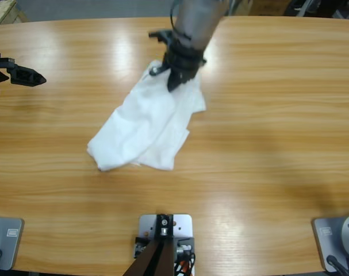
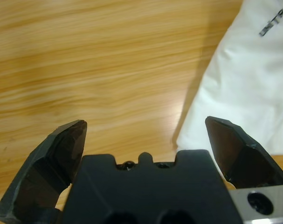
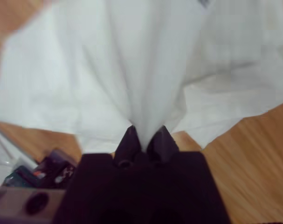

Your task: Fold clothes

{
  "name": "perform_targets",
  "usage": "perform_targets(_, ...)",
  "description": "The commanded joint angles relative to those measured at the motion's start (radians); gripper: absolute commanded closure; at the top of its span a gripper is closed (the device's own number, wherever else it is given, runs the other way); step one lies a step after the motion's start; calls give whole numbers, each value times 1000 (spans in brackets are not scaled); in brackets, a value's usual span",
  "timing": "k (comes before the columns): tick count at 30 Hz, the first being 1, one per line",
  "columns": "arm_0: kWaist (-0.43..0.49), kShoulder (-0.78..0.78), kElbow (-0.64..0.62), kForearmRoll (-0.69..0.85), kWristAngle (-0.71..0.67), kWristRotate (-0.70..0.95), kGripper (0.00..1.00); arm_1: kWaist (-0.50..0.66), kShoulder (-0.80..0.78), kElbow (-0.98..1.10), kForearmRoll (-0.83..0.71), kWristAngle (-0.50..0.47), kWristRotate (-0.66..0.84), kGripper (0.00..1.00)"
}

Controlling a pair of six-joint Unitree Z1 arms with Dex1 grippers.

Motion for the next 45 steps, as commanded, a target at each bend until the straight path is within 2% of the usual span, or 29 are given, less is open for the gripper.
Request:
perform_targets(1,9,44,35,9,-11,11,0,-1,143,-402,251,-11,-25,1000)
perform_targets(7,9,48,35,9,-13,11,0,-1,126,-414,252,-11,-31,1000)
perform_targets(13,9,46,36,9,-13,11,0,-19,89,-284,252,-144,12,1000)
perform_targets(26,9,44,36,10,-13,11,0,-74,-20,-31,243,-222,92,1000)
perform_targets(41,9,49,37,10,-13,11,0,-102,-170,144,169,-246,81,1000)
perform_targets(45,9,50,37,9,-19,11,0,-102,-212,143,137,-206,51,1000)
